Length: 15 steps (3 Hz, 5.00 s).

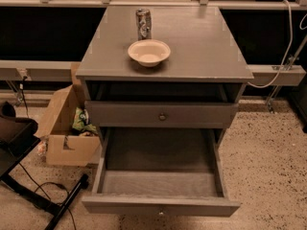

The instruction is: Close middle drawer

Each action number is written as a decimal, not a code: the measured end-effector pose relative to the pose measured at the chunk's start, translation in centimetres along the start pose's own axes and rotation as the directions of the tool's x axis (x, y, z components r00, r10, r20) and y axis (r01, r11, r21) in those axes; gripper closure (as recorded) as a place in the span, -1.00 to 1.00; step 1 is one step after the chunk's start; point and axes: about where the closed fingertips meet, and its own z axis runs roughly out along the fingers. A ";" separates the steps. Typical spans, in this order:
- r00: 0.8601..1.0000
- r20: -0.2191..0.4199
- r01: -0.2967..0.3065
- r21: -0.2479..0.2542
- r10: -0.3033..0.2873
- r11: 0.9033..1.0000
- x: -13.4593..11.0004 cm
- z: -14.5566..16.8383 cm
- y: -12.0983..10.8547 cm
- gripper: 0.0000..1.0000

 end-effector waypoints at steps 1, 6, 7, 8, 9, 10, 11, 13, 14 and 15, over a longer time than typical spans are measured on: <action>1.000 -0.010 0.028 -0.002 -0.028 1.000 -1.4 3.8 -0.5 1.00; 0.990 0.110 0.088 0.052 -0.094 0.995 -11.5 14.9 -10.2 1.00; 0.984 0.121 0.120 0.066 -0.128 0.991 -13.4 17.9 -13.1 1.00; 0.975 0.134 0.166 0.086 -0.176 0.982 -16.1 20.4 -16.3 1.00; 0.973 0.134 0.176 0.089 -0.187 0.980 -16.8 20.9 -16.9 1.00; 0.969 0.131 0.200 0.094 -0.211 0.975 -19.0 21.9 -18.5 1.00; 0.968 0.131 0.201 0.094 -0.212 0.975 -19.0 21.9 -18.4 1.00; 0.964 0.120 0.225 0.097 -0.236 0.969 -22.5 22.9 -20.3 1.00; 0.962 0.125 0.234 0.083 -0.243 0.969 -25.7 23.7 -22.1 1.00; 0.960 0.127 0.242 0.057 -0.248 0.969 -30.3 24.9 -24.7 1.00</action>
Offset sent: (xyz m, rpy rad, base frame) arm 0.1023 0.0710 -0.1053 -0.0259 -0.1692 -0.0259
